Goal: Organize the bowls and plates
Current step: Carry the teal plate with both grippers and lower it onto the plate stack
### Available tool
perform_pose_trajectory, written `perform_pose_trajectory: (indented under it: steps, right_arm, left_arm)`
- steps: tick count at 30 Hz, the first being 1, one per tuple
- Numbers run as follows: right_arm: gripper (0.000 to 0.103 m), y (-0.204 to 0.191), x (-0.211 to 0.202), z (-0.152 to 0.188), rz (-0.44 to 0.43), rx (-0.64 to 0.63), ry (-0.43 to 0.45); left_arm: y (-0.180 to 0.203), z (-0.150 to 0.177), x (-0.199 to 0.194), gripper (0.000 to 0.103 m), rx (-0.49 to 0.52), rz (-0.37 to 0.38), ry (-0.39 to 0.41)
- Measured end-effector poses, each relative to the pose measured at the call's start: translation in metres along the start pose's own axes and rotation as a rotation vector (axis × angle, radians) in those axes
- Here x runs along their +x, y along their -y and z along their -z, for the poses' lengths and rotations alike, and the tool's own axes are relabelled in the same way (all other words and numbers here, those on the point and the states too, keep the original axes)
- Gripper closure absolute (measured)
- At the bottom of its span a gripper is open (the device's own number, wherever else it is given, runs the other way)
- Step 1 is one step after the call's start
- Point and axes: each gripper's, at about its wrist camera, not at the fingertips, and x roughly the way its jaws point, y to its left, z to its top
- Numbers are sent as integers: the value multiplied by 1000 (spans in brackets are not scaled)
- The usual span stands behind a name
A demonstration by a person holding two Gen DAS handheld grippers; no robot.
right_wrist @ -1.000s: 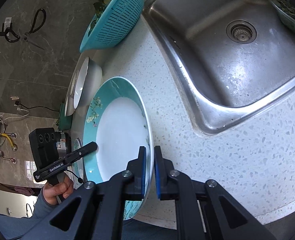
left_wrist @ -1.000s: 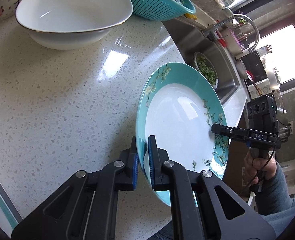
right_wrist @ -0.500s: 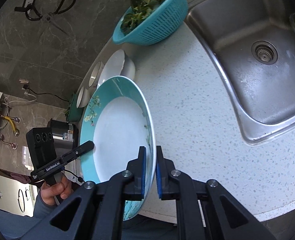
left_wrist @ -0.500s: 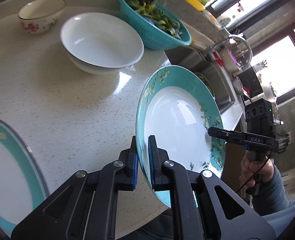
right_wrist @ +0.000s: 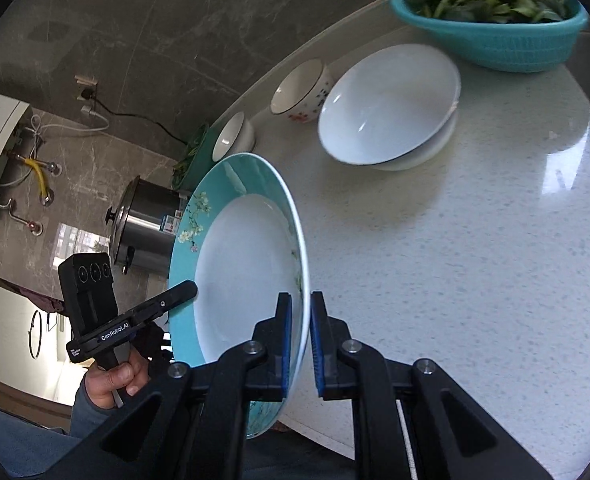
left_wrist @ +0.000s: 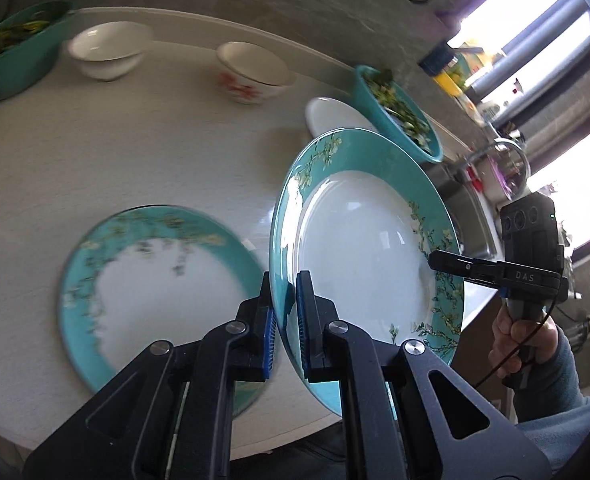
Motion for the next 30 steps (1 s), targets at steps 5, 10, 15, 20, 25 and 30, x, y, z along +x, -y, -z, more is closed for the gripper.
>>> perform_pose_trajectory:
  steps: [5, 10, 15, 20, 25, 30]
  right_arm:
    - [90, -28, 58, 0, -13, -27, -73]
    - [89, -47, 105, 5, 4, -50, -127]
    - [89, -50, 129, 9, 44, -45, -151]
    - [88, -56, 135, 12, 90, -53, -154]
    - [88, -59, 142, 17, 128, -61, -144]
    - [86, -63, 146, 22, 190, -113, -142]
  left_arm:
    - [-58, 9, -24, 96, -48, -58, 15]
    - [-114, 22, -36, 95, -93, -90, 12]
    - [-140, 28, -30, 94, -93, -102, -15]
    - [-159, 35, -22, 92, -79, -106, -44]
    - [-166, 37, -15, 92, -63, -109, -61]
    - [-155, 35, -5, 92, -35, -121, -68]
